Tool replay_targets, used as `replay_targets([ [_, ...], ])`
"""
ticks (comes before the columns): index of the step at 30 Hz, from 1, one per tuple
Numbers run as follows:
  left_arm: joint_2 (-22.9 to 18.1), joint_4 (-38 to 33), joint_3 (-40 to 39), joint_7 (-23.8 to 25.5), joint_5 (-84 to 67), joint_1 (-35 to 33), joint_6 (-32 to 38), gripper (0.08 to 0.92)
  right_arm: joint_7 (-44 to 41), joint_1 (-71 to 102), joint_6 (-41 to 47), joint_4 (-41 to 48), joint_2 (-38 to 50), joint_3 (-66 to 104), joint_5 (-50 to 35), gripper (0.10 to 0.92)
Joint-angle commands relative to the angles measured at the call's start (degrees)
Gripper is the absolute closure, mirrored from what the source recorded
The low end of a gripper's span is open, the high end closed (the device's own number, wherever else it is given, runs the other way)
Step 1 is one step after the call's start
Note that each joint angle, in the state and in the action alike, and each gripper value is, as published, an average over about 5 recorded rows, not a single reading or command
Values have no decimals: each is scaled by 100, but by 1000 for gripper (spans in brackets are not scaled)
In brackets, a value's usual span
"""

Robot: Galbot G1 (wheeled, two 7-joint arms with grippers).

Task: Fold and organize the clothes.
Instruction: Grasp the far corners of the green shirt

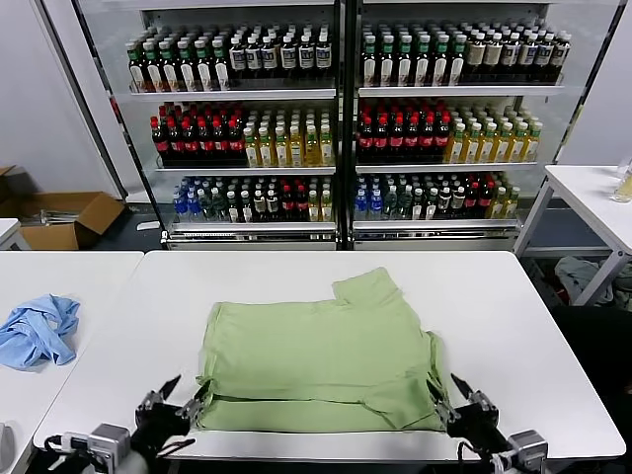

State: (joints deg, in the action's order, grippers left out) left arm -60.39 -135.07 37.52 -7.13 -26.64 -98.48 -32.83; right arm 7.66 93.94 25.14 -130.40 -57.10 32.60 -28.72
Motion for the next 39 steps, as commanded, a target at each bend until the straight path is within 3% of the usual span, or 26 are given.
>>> replay_targets([
  [1,376,906,-158,253,-434,1520,-16,355,224,-2321,414,1042,49,-856,-352,265],
  [7,639,2353,-809,461,-475,2748,56,203,374,-4242,606,2406,-282,-1966,-484,204],
  [10,727,2876,-949,563,-547,3210,17,180,384,-4914,625,3024,-457,-2337,-513,203],
  [18,762,3980,-1427,750,-548,4157,113,177,391,-6183,534,4750,-991,-3084,-564,203],
  [26,670,4479,-1807,867,-558,4655,117,177,380,-6671,246,6135,-1477,-3078,-477,203],
  [39,410,5271,-2262,1175,-617,5229,238,177,261,-6972,-68,7359,-1954,-2993,-70,203],
])
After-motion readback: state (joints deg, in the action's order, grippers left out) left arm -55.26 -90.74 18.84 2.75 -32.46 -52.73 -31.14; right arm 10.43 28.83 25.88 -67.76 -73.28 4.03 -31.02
